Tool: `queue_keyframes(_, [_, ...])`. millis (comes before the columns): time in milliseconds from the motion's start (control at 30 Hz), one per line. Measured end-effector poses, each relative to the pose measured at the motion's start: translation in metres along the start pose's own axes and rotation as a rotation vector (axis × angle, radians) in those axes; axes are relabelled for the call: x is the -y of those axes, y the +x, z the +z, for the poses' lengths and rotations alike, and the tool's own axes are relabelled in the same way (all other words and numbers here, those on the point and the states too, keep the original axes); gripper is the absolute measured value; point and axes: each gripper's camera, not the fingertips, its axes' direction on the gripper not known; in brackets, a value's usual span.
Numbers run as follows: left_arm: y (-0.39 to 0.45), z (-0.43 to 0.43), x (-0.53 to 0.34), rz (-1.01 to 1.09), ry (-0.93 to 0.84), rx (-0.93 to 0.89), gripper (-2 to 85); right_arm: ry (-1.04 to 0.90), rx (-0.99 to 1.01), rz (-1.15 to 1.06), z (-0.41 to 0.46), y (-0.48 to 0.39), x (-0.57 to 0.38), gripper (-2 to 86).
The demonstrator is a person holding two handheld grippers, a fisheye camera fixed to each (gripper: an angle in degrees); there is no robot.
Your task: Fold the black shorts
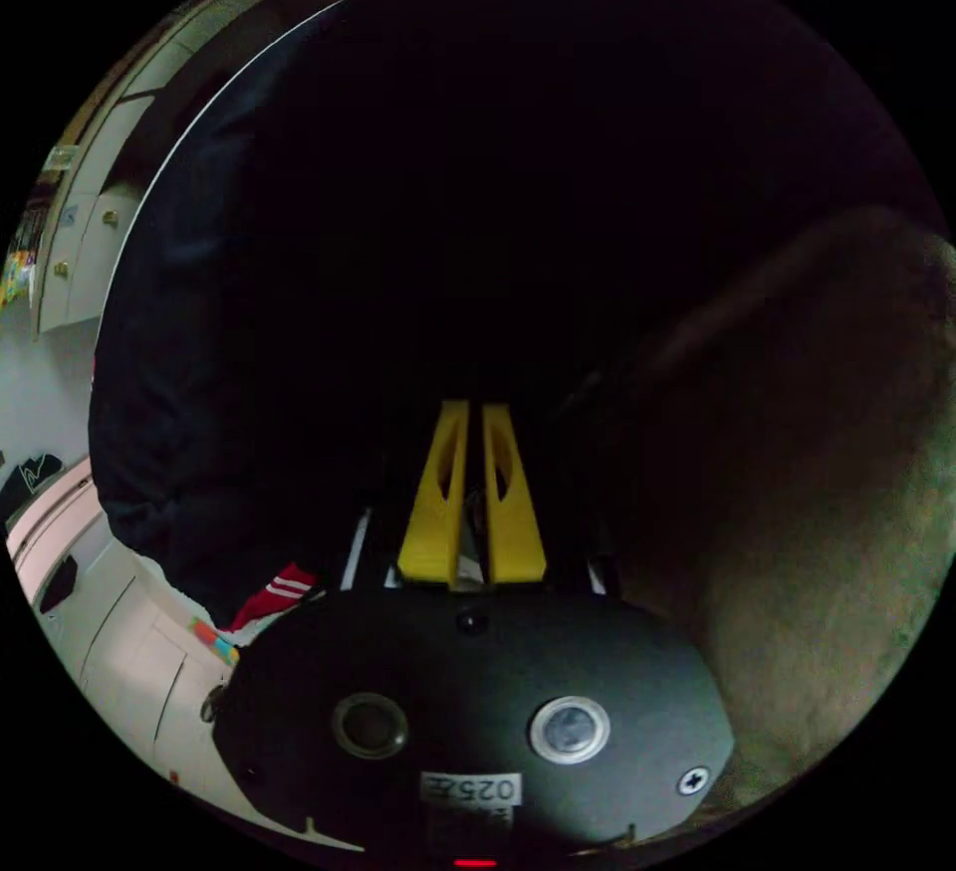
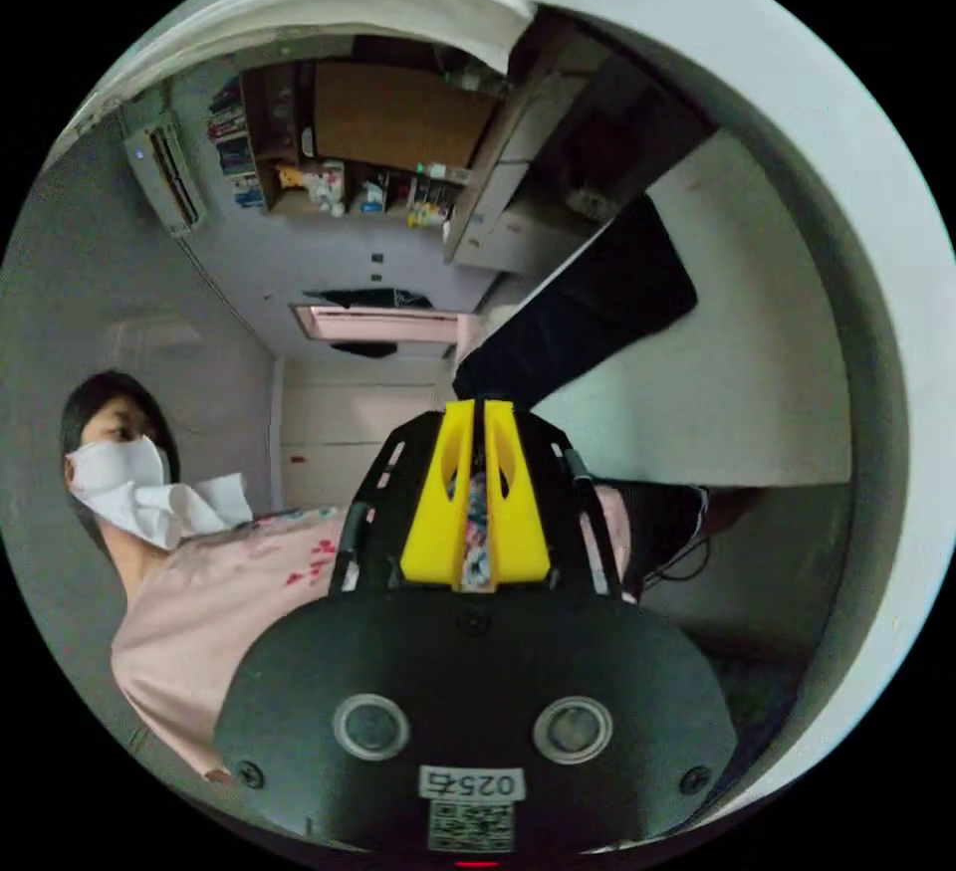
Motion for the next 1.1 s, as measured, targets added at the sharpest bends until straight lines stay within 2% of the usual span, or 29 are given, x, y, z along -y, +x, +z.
queue_keyframes(100, [-0.005, 0.003, -0.005, -0.037, 0.005, -0.041, -1.0, 0.036, -0.247, 0.013, 0.002, 0.009, 0.03, -0.5])
queue_keyframes(167, [-0.006, 0.003, -0.008, -0.052, 0.012, -0.048, -1.0, 0.027, -0.634, 0.044, 0.032, 0.038, 0.053, -0.4])
queue_keyframes(267, [-0.002, 0.002, -0.011, -0.059, 0.009, -0.029, -1.0, -0.075, -0.918, 0.115, 0.072, 0.091, 0.068, 0.1])
queue_keyframes(333, [0.001, 0.001, -0.014, -0.063, -0.001, -0.011, -1.0, -0.113, -0.875, 0.165, 0.082, 0.113, 0.063, 1.9])
queue_keyframes(467, [0.008, -0.012, -0.016, -0.113, -0.003, -0.007, -1.0, -0.032, -0.631, 0.149, 0.077, 0.121, 0.029, 8.1])
queue_keyframes(600, [0.022, -0.056, -0.006, -0.083, 0.126, -0.115, -0.8, -0.068, -0.521, 0.048, 0.095, 0.117, 0.009, 11.5])
queue_keyframes(700, [0.032, -0.085, 0.03, -0.042, 0.203, -0.274, -0.3, -0.089, -0.598, -0.041, 0.126, 0.109, 0.006, 12.5])
queue_keyframes(767, [0.037, -0.099, 0.071, -0.029, 0.264, -0.484, 1.7, -0.123, -0.633, -0.084, 0.153, 0.104, 0.011, 13.5])
queue_keyframes(800, [0.037, -0.1, 0.082, -0.039, 0.274, -0.544, 2.5, -0.132, -0.626, -0.09, 0.158, 0.104, 0.012, 13.5])
queue_keyframes(867, [0.032, -0.099, 0.126, -0.14, 0.279, -0.786, 7.0, -0.119, -0.608, -0.103, 0.167, 0.099, 0.008, 13.0])
queue_keyframes(900, [0.03, -0.099, 0.136, -0.167, 0.279, -0.818, 7.3, -0.117, -0.611, -0.106, 0.168, 0.098, 0.005, 11.9])
queue_keyframes(1000, [0.029, -0.106, 0.172, -0.27, 0.233, -0.745, 6.9, -0.067, -0.636, -0.072, 0.152, 0.099, -0.013, 9.5])
queue_keyframes(1100, [0.03, -0.123, 0.186, -0.27, 0.199, -0.693, 0.6, -0.03, -0.635, -0.05, 0.125, 0.105, -0.038, 8.6])
